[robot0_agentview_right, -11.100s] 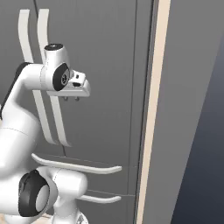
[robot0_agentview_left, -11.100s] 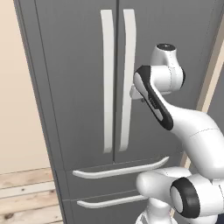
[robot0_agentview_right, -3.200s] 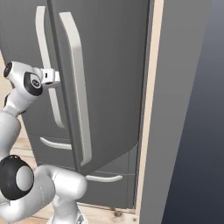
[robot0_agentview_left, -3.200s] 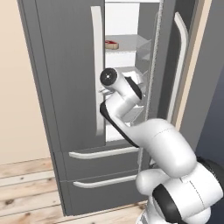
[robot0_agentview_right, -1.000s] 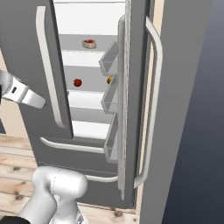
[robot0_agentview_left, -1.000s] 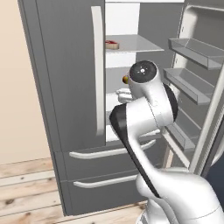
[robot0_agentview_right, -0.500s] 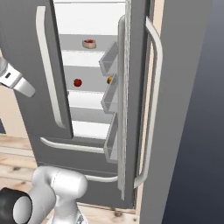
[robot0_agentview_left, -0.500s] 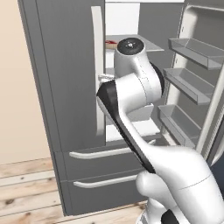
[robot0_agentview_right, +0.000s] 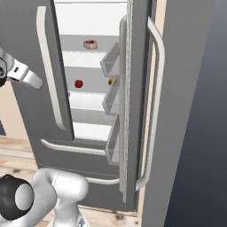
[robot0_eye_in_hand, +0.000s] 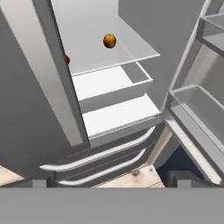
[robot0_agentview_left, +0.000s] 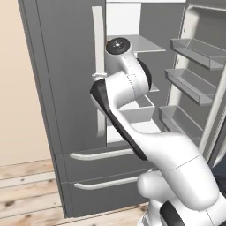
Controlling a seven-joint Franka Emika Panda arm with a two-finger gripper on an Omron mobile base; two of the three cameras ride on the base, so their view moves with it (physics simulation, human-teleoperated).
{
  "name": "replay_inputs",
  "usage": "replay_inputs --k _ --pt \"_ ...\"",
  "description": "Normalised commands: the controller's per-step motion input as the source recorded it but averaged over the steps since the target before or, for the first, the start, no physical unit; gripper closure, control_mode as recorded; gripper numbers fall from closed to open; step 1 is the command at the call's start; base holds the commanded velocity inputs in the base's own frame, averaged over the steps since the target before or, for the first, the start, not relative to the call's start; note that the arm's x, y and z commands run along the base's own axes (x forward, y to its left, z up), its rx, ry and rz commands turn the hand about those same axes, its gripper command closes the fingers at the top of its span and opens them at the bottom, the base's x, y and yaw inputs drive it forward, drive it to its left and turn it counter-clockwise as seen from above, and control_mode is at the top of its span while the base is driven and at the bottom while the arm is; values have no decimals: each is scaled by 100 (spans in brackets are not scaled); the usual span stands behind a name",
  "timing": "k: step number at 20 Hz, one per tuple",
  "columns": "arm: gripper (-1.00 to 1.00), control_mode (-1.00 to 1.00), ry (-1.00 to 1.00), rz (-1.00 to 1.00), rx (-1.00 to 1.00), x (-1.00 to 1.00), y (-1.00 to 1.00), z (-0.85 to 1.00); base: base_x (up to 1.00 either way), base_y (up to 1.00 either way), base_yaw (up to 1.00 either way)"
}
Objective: Open the fridge, remove the mango, bell pepper, and steak, and place them on any counter.
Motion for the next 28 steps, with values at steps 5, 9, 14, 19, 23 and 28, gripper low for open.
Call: replay_inputs --k 5,9,14,19,23,28 --pt "-100 -100 -12 15 -13 47 0 -12 0 0 0" --pt "-100 -100 -9 18 -8 46 2 -18 0 0 0" --pt "-100 -100 -8 20 -1 38 10 -26 0 0 0" --pt "-100 -100 -9 13 0 49 9 -17 0 0 0" --pt "-100 -100 -5 3 0 48 8 -4 0 0 0" --pt "-100 -100 0 0 0 40 25 -5 0 0 0"
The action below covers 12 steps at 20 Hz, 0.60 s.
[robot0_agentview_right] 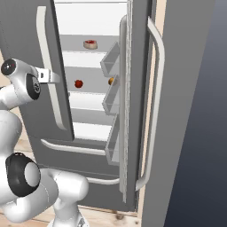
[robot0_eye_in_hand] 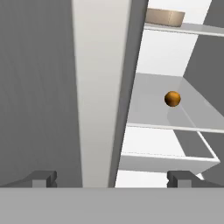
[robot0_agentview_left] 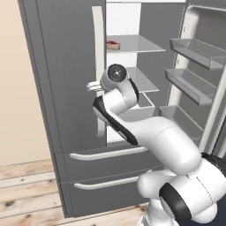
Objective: Open the fridge, remove the mango, bell pepper, and steak, and place them on any counter.
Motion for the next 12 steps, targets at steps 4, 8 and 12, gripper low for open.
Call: replay_inputs --k 4,8,12 --pt "-100 -100 0 0 0 46 26 0 0 0 0" --pt "-100 -100 0 0 0 53 20 0 0 0 0" --pt "-100 -100 0 0 0 55 10 -5 0 0 0"
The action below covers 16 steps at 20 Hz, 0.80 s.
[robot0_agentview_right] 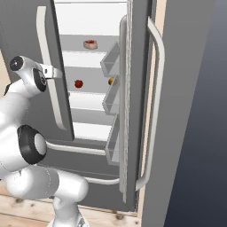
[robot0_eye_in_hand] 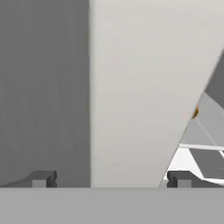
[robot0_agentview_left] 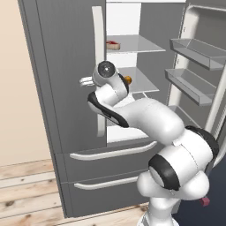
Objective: Open the fridge, remove the mango, bell pepper, and steak, and place them on any counter.
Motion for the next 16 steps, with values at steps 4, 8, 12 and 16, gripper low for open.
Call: replay_inputs --k 4,8,12,16 --pt "-100 -100 0 0 0 46 0 -15 0 0 0" --pt "100 -100 -6 0 -1 29 0 -26 0 0 0" --pt "100 -100 -6 0 0 6 12 -18 0 0 0" --pt "100 -100 -4 5 0 -13 57 0 0 0 0"
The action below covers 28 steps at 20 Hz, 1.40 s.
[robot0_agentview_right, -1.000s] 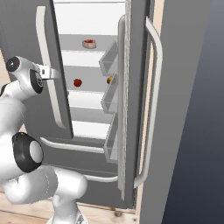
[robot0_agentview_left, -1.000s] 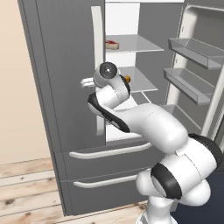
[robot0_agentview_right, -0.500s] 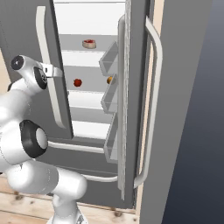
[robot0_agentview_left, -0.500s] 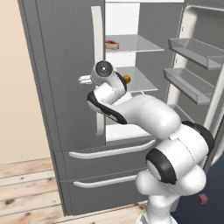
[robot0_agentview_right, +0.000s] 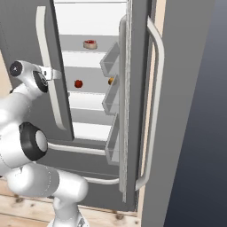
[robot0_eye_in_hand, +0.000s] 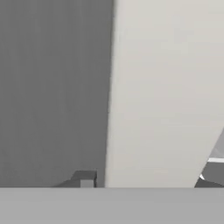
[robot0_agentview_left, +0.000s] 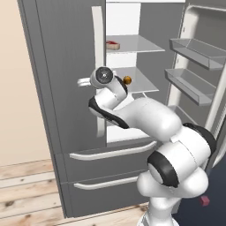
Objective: Open the fridge, remove the mango, bell pepper, and steak, and place them on any counter.
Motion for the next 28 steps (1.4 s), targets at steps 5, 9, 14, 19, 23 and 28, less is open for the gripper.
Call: replay_inputs --k 5,9,14,19,23,28 --pt "100 -100 0 10 0 -67 95 2 0 0 0" --pt "100 -100 0 9 0 -97 99 18 0 0 0" --pt "100 -100 2 10 0 -100 96 28 0 0 0" --pt "100 -100 4 14 0 -100 100 24 0 0 0" --pt "100 -100 9 19 0 -100 100 12 0 0 0" --pt "-100 -100 7 18 0 -99 95 8 0 0 0"
